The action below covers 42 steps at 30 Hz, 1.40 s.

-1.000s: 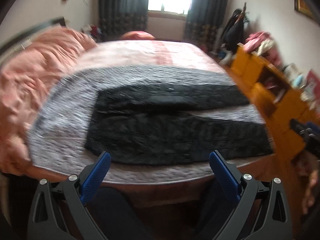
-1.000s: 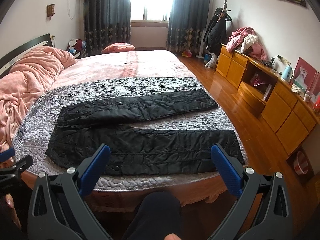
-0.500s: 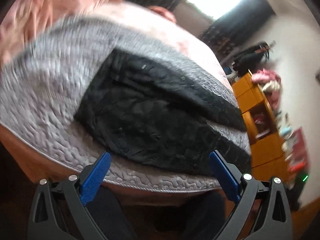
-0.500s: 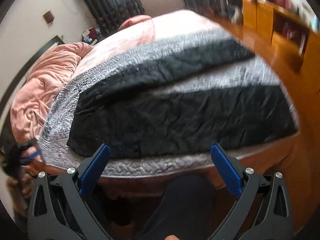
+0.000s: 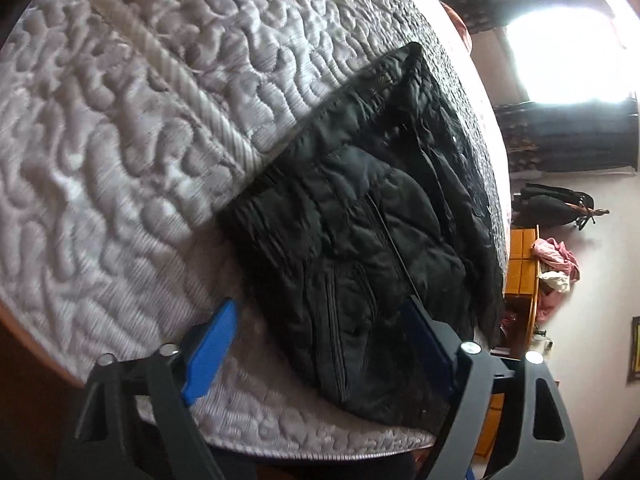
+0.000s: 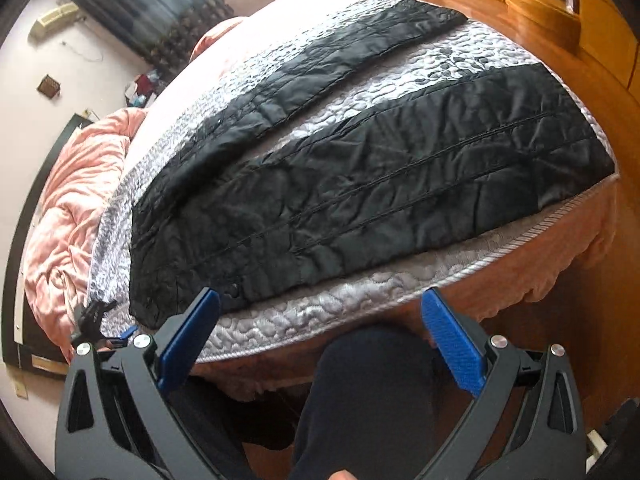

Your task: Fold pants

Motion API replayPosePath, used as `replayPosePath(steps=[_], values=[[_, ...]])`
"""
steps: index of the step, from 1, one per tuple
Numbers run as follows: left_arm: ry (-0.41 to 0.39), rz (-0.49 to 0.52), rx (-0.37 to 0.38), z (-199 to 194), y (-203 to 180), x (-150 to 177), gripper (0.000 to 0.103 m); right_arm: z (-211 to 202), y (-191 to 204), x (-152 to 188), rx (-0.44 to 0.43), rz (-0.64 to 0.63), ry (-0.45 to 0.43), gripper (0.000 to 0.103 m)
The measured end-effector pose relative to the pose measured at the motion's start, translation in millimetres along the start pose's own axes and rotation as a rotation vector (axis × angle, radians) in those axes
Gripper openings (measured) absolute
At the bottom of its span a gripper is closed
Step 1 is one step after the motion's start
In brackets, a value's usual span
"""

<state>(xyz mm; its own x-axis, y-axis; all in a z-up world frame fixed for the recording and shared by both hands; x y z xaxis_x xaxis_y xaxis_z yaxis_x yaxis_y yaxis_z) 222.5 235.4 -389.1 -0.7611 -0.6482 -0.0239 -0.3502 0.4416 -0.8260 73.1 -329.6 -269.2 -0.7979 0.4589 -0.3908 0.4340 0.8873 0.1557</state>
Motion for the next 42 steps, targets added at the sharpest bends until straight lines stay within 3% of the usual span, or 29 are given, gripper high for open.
replayPosePath(steps=[5, 6, 7, 8, 9, 11, 13, 14, 15, 18, 20, 22, 24, 27, 32, 39, 42], values=[[0.005, -0.04, -0.077, 11, 9, -5, 0.037, 18, -36, -17, -0.062, 0.099, 0.024, 0.1], [-0.003, -0.056, -0.071, 10, 13, -4, 0.034, 22, -47, -22, -0.076, 0.131, 0.033, 0.099], [-0.015, -0.066, -0.067, 7, 15, -3, 0.031, 28, -64, -27, -0.098, 0.185, 0.046, 0.086], [-0.024, -0.068, -0.065, 5, 16, -2, 0.028, 33, -78, -31, -0.108, 0.223, 0.06, 0.063], [-0.029, -0.064, -0.057, 4, 16, -1, 0.028, 38, -93, -35, -0.116, 0.262, 0.073, 0.06], [-0.029, -0.054, -0.05, 5, 17, -2, 0.028, 46, -137, -47, -0.142, 0.402, 0.071, 0.066], [-0.036, -0.069, -0.031, 4, 21, -4, 0.04, 47, -181, -58, -0.164, 0.539, 0.045, 0.08], [-0.047, -0.091, 0.014, 4, 21, -4, 0.052, 47, -205, -64, -0.179, 0.609, 0.025, 0.085], [-0.058, -0.104, 0.042, 2, 21, -3, 0.061, 48, -224, -68, -0.183, 0.658, 0.01, 0.085], [-0.077, -0.099, 0.027, 5, 16, -4, 0.069, 55, -272, -76, -0.202, 0.775, -0.011, 0.085], [-0.078, -0.054, -0.021, 8, 8, -3, 0.068, 63, -293, -79, -0.198, 0.823, -0.014, 0.083], [-0.079, -0.009, -0.066, 10, 1, -2, 0.059, 73, -306, -83, -0.18, 0.842, -0.013, 0.083], [-0.079, 0.008, -0.115, 13, 0, 0, 0.041, 83, -311, -83, -0.151, 0.843, -0.002, 0.083], [-0.099, -0.02, -0.111, 7, 8, 1, 0.03, 98, -320, -84, -0.126, 0.859, 0.003, 0.082], [-0.181, -0.021, -0.123, -8, 4, -3, 0.018, 105, -315, -89, -0.147, 0.844, -0.012, 0.059], [-0.312, -0.027, -0.151, -55, 14, -11, 0.016, 103, -265, -91, -0.166, 0.726, 0.007, 0.026], [-0.367, -0.066, -0.163, -81, 33, -16, 0.016, 105, -243, -83, -0.163, 0.694, 0.02, 0.02]])
Point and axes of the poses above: each gripper's, at about its wrist camera, not at the fingertips, and z roughly the way its jaws point, y to its left, x to its underside, the point moved 7 cm from there along z, roughly the way its jaws point, and after that the axes turned 15 degrees about x, right-handed, at the moved point
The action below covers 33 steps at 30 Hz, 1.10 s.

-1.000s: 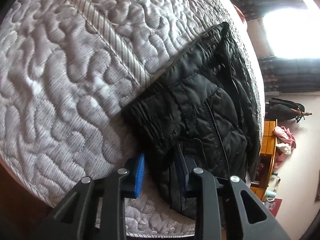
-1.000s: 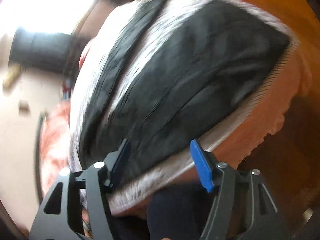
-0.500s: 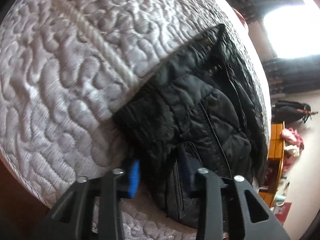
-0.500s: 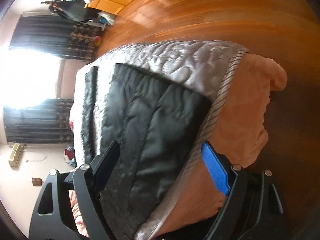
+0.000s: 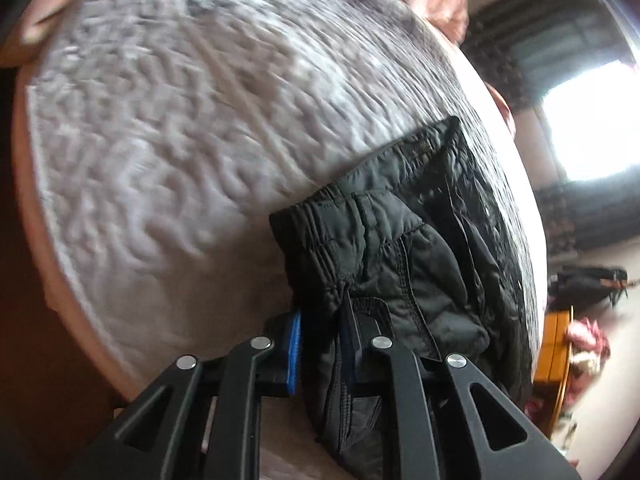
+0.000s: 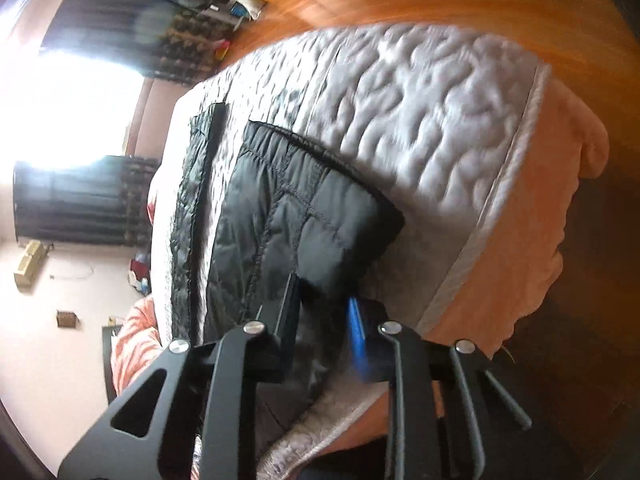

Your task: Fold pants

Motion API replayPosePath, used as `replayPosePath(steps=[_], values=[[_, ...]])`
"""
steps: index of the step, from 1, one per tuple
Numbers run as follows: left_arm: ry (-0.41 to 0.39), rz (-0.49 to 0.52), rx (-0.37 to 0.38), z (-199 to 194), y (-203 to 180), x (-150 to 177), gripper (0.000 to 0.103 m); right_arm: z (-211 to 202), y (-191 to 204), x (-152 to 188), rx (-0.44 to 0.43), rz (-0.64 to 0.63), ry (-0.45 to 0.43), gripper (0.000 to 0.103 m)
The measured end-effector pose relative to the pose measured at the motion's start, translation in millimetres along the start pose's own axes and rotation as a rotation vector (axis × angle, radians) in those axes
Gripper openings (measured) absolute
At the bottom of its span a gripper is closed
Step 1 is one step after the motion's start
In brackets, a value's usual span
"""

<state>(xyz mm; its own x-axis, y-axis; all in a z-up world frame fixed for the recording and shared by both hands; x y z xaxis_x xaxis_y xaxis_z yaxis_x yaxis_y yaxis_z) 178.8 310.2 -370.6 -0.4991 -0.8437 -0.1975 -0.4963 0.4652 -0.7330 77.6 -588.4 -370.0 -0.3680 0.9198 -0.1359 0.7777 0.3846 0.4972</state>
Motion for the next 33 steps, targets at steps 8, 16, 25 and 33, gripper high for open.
replayPosePath(steps=[8, 16, 25, 33], values=[[-0.009, -0.026, -0.033, -6, 29, -4, 0.017, 25, -1, 19, 0.084, -0.069, 0.046, 0.018], [-0.037, 0.191, -0.155, -40, -12, -32, 0.07, -46, 36, 7, 0.314, -0.321, -0.195, 0.066], [0.048, 0.567, 0.013, 25, -156, -116, 0.099, 48, 120, 18, 0.258, -0.475, 0.044, 0.076], [0.3, 0.546, 0.022, 166, -178, -185, 0.099, 47, 155, -6, 0.295, -0.487, 0.068, 0.082]])
Point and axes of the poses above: each gripper's, at about its wrist camera, not at the fingertips, and z roughly the way its jaws point, y to its left, x to its underside, the point moved 7 cm from there along z, roughly the way its jaws point, and after that the axes turned 15 degrees about x, right-handed, at the moved point
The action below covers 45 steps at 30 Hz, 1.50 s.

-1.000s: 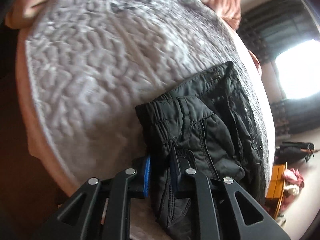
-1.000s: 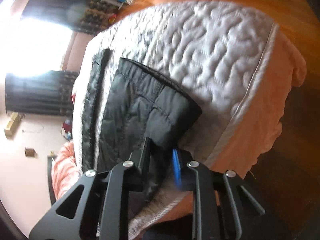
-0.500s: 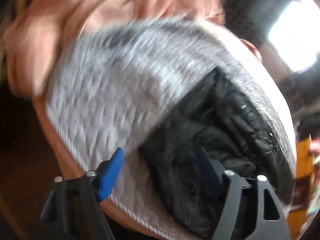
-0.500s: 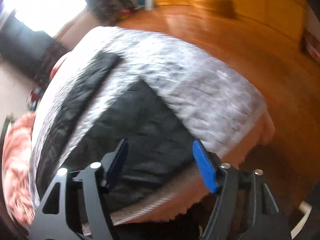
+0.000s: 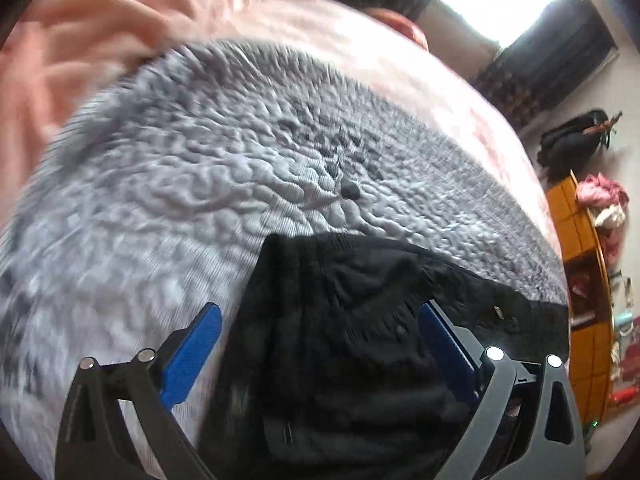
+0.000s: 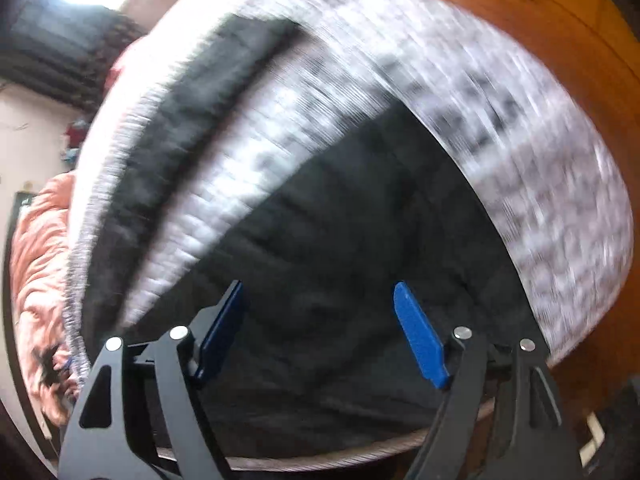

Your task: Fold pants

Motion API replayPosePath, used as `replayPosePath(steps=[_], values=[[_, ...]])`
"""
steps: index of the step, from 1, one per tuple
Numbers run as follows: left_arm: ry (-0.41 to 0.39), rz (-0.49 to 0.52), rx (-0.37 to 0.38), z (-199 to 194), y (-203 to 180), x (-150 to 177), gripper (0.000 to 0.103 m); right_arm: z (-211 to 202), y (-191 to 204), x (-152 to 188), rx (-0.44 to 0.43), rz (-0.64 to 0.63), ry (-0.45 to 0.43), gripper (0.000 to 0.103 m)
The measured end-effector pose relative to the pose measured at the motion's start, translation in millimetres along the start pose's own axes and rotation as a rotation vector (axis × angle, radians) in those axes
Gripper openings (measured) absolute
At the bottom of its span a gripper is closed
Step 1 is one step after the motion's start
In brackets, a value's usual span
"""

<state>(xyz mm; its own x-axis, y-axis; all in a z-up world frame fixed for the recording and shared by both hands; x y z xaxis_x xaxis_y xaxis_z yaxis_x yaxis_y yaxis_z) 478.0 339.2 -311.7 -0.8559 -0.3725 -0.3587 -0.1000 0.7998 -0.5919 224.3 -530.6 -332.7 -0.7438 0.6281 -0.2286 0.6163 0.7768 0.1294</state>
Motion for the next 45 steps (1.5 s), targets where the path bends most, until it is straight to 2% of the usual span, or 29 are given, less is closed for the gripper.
replayPosePath(steps=[5, 7, 8, 12, 16, 18, 20, 25, 28, 30, 31, 32, 33, 34, 35, 36, 38, 40, 45], values=[[0.084, -0.013, 0.019, 46, 22, -12, 0.097, -11, 60, -68, -0.103, -0.086, -0.027, 0.087], [0.139, 0.012, 0.016, 60, 24, -10, 0.086, -10, 85, -103, -0.12, -0.131, -0.044, 0.088], [0.168, 0.032, 0.002, 66, 25, -7, 0.073, -6, 96, -116, -0.139, -0.15, -0.04, 0.09], [0.177, 0.055, 0.005, 70, 24, -4, 0.07, 8, 144, -185, -0.18, -0.212, -0.036, 0.09], [0.158, 0.033, 0.009, 70, 28, -5, 0.068, 29, 171, -249, -0.143, -0.237, -0.044, 0.09], [0.135, 0.033, -0.005, 68, 29, -7, 0.049, 41, 171, -268, -0.114, -0.251, -0.048, 0.09], [0.122, 0.01, 0.006, 63, 33, -7, 0.041, 62, 181, -287, -0.08, -0.279, -0.044, 0.09], [0.109, 0.018, -0.037, 63, 31, -8, 0.038, 106, 186, -319, 0.029, -0.345, -0.039, 0.09], [0.098, 0.0, -0.043, 68, 30, -8, 0.038, 120, 184, -334, 0.02, -0.341, -0.038, 0.09], [0.085, -0.013, -0.047, 70, 30, -8, 0.038, 129, 185, -338, -0.024, -0.343, -0.007, 0.089], [0.081, -0.02, -0.049, 70, 30, -8, 0.038, 131, 186, -334, -0.038, -0.354, 0.014, 0.087], [0.075, -0.026, -0.054, 71, 30, -9, 0.038, 136, 187, -331, -0.03, -0.385, 0.028, 0.075], [0.071, -0.029, -0.062, 71, 30, -9, 0.038, 138, 186, -328, -0.011, -0.416, 0.029, 0.07], [0.066, -0.029, -0.075, 70, 29, -10, 0.036, 136, 186, -326, -0.012, -0.427, 0.024, 0.056], [0.058, -0.03, -0.095, 68, 30, -11, 0.028, 132, 184, -325, -0.023, -0.425, 0.023, 0.032], [0.049, -0.038, -0.096, 66, 30, -11, 0.028, 128, 181, -325, -0.04, -0.412, 0.02, 0.019], [0.031, -0.038, -0.107, 62, 27, -12, 0.026, 114, 176, -326, -0.085, -0.386, 0.0, 0.013], [0.017, -0.035, -0.117, 57, 23, -13, 0.025, 101, 175, -322, -0.091, -0.393, -0.02, 0.01], [-0.041, -0.042, -0.095, 32, 7, -19, 0.02, 59, 175, -316, -0.101, -0.383, -0.088, 0.009]])
Point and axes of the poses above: each gripper's, at about its wrist camera, not at the fingertips, and z roughly the way its jaws point, y to its left, x to its underside, the point moved 7 cm from there along z, roughly the way its jaws point, and after that the axes turned 15 degrees about x, right-handed, at the moved point
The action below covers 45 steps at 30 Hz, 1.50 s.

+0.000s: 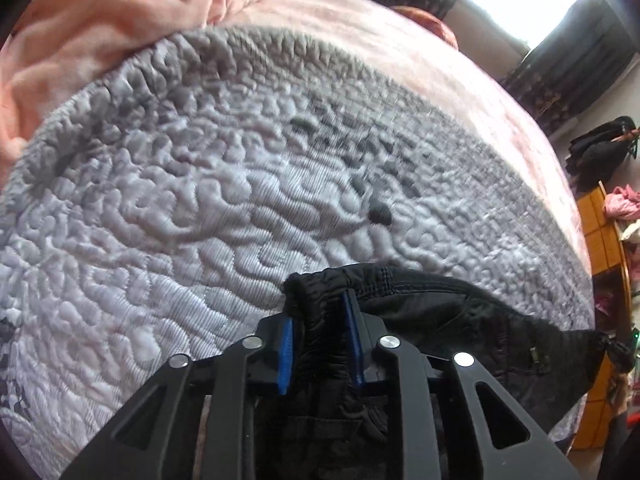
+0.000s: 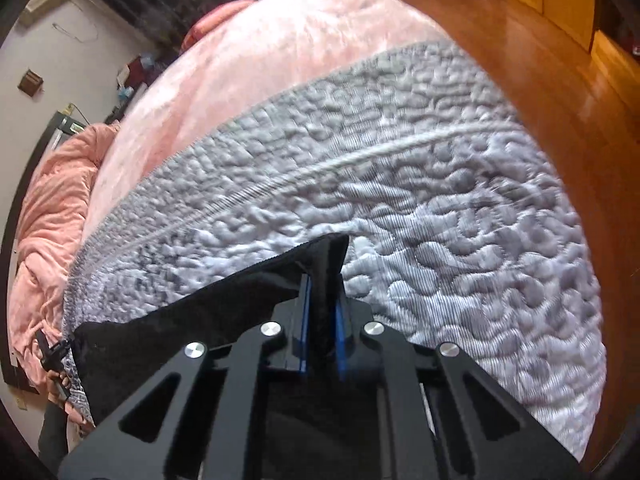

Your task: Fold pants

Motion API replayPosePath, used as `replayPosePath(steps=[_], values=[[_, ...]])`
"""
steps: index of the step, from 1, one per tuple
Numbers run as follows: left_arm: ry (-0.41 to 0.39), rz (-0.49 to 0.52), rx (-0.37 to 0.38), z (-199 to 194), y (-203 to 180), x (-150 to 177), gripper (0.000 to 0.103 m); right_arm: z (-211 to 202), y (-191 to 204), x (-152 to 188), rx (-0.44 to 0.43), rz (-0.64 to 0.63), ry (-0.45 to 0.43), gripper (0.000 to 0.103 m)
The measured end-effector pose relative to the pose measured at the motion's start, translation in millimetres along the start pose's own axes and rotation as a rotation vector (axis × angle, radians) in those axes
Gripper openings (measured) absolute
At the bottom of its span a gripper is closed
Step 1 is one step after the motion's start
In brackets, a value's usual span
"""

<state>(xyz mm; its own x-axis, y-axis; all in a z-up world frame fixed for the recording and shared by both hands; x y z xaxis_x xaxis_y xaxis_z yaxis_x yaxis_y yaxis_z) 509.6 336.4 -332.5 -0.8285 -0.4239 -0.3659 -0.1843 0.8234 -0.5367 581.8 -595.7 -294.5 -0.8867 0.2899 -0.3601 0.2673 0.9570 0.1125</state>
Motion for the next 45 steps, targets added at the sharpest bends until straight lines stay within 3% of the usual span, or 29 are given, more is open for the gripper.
replayPosePath(steps=[10, 19, 35, 45], values=[[-0.091, 0.067, 0.096, -72, -51, -2, 0.017, -112, -5, 24, -0.004, 0.033, -0.143, 0.006], [-0.145, 0.127, 0.17, -144, -88, 22, 0.017, -192, -32, 94, -0.017, 0.091, -0.224, 0.006], [-0.195, 0.072, 0.235, -226, -65, 104, 0.017, -236, -70, 244, -0.023, 0.183, -0.271, 0.006], [-0.2, -0.004, 0.23, -235, -23, 151, 0.018, -246, -66, 262, 0.036, 0.152, -0.292, 0.007]])
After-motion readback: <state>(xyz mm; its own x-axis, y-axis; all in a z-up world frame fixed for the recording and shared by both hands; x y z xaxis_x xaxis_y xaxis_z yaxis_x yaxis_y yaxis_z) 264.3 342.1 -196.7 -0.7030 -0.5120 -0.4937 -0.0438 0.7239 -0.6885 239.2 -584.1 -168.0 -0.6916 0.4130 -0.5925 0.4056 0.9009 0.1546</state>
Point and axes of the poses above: each gripper's, at about its wrist camera, not at the fingertips, and z roughly the way its jaws point, y to its left, x to its underside, the point moved 7 cm from there along z, roughly the way its jaws point, and after that the axes turned 15 degrees about x, right-handed, at the moved point
